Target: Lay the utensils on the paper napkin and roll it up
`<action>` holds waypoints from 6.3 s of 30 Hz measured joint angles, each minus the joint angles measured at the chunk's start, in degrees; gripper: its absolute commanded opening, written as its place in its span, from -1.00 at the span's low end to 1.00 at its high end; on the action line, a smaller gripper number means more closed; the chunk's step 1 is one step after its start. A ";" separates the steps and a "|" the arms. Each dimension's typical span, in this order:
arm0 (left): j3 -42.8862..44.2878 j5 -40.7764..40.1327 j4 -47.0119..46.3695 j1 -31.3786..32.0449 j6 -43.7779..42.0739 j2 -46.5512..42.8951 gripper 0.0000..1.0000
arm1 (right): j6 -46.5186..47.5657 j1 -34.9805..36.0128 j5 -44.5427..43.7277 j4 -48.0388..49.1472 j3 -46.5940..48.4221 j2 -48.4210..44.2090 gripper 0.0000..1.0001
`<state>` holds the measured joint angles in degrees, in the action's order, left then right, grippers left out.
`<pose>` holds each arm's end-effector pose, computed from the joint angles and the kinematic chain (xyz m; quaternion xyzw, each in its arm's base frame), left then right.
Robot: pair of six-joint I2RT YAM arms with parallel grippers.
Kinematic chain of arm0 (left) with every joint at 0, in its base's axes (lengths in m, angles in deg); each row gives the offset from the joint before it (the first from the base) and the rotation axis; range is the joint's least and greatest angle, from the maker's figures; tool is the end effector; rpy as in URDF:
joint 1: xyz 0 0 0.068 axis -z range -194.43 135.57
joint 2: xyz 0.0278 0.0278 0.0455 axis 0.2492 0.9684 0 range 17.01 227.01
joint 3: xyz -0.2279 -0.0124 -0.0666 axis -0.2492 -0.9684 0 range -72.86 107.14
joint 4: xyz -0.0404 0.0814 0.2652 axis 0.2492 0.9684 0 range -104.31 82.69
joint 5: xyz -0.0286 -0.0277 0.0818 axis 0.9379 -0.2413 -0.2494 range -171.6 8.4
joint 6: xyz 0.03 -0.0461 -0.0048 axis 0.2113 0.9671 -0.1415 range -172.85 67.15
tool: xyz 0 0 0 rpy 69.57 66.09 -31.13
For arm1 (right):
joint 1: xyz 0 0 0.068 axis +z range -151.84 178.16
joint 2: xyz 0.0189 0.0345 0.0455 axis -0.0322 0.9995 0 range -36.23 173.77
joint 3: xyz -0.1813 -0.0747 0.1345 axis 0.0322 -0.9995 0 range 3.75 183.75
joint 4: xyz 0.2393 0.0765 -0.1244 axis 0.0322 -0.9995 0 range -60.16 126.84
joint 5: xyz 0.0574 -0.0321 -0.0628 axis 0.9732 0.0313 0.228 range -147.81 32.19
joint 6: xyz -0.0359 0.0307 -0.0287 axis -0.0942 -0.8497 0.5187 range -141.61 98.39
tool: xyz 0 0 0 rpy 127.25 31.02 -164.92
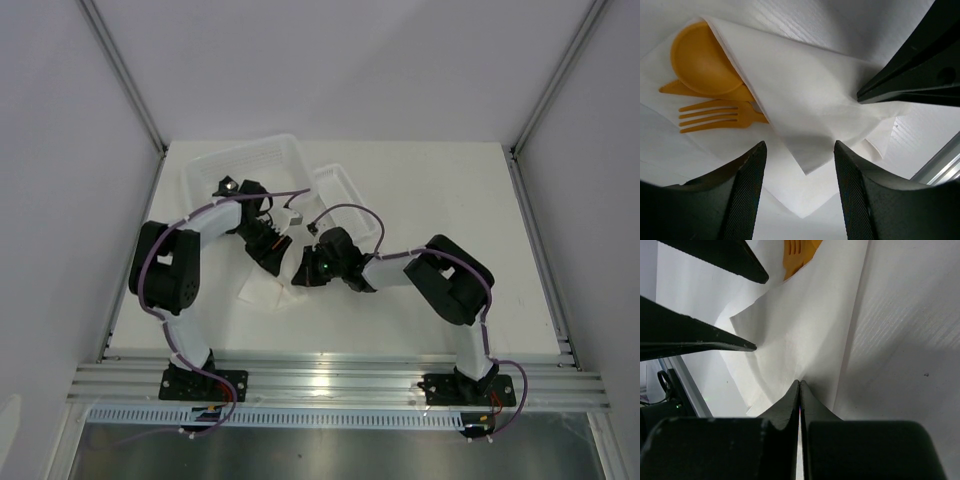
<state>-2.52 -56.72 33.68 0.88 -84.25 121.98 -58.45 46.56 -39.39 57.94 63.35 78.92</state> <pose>0.3285 -0.1065 0.1249 0.3991 0.8891 -0.2040 0.0923 0.2610 0.3118 0.0728 -0.1622 0.8614 0.4157 0.2425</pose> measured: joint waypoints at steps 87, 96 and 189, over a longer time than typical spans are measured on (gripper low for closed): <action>-34.77 -7.17 -25.75 5.73 -36.72 -30.21 -0.21 | -4.87 0.46 6.58 6.69 4.20 6.32 -1.00; -36.22 -9.27 -38.58 8.98 -47.69 -25.59 -0.22 | -6.93 0.09 7.26 7.13 4.17 6.69 -1.00; -27.67 -18.01 -18.18 11.50 -53.68 -29.16 -0.10 | -8.61 -2.75 10.12 7.02 -1.51 2.91 -1.00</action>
<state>-30.19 -74.73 15.49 12.38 -137.93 92.82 -67.06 43.81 -29.27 64.96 61.84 81.83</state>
